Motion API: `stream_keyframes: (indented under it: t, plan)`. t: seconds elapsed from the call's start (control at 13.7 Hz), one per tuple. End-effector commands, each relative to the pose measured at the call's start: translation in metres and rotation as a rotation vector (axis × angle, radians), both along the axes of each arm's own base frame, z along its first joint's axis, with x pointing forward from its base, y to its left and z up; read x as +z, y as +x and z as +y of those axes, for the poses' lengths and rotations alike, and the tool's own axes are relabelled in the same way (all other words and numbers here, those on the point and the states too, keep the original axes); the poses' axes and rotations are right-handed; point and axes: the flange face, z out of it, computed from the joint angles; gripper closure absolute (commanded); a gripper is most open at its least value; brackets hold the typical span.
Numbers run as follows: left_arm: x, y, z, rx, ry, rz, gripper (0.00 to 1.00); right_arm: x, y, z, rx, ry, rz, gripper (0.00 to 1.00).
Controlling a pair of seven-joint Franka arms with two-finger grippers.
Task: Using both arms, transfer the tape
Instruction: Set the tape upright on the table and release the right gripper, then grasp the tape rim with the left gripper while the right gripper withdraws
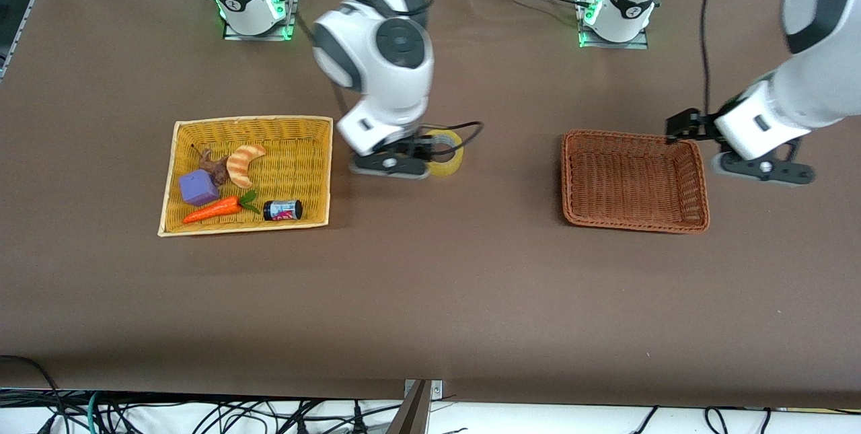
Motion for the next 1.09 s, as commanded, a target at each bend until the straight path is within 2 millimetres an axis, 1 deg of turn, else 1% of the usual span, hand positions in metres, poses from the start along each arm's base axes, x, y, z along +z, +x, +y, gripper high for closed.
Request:
stream_keyframes:
  t: [0.0,0.07,0.15,0.22,0.29,0.36,0.44,0.51,0.58,0.66,0.73,0.8,0.88,1.02]
  plan:
    - [-0.047,-0.004,-0.070,0.039,-0.028,-0.003,0.00,0.040,0.024,-0.089,0.083,-0.019,0.093,0.00]
    - [-0.062,-0.009,-0.092,0.065,-0.029,-0.005,0.00,0.053,0.030,-0.121,0.091,-0.005,0.130,0.00]
    - [-0.077,-0.015,-0.112,0.085,-0.030,-0.009,0.00,0.061,0.037,-0.154,0.094,-0.002,0.166,0.00]
    - [-0.088,-0.021,-0.132,0.112,-0.034,-0.015,0.00,0.067,0.042,-0.181,0.101,-0.007,0.193,0.00]
    - [-0.099,-0.027,-0.151,0.126,-0.040,-0.017,0.00,0.079,0.046,-0.210,0.078,-0.018,0.188,0.00]
    - [-0.109,-0.032,-0.171,0.128,-0.049,-0.017,0.00,0.089,0.050,-0.233,0.044,-0.024,0.176,0.00]
    - [-0.129,-0.036,-0.189,0.139,-0.059,-0.022,0.00,0.097,0.054,-0.260,0.019,-0.029,0.168,0.00]
    - [-0.151,-0.043,-0.203,0.149,-0.067,-0.029,0.00,0.099,0.059,-0.285,0.042,-0.020,0.178,0.00]
    - [-0.172,-0.053,-0.218,0.153,-0.080,-0.030,0.00,0.101,0.064,-0.315,0.069,0.006,0.194,0.00]
    - [-0.194,-0.064,-0.237,0.160,-0.097,-0.027,0.00,0.101,0.067,-0.343,0.065,0.042,0.203,0.00]
    - [-0.215,-0.073,-0.252,0.171,-0.111,-0.034,0.00,0.102,0.069,-0.366,0.039,0.083,0.204,0.00]
    - [-0.233,-0.086,-0.272,0.164,-0.126,-0.045,0.00,0.104,0.069,-0.385,0.008,0.104,0.201,0.00]
    - [-0.248,-0.093,-0.283,0.167,-0.135,-0.045,0.00,0.105,0.070,-0.393,0.007,0.108,0.199,0.00]
    - [-0.267,-0.107,-0.300,0.186,-0.122,-0.015,0.00,0.107,0.068,-0.396,0.003,0.100,0.197,0.00]
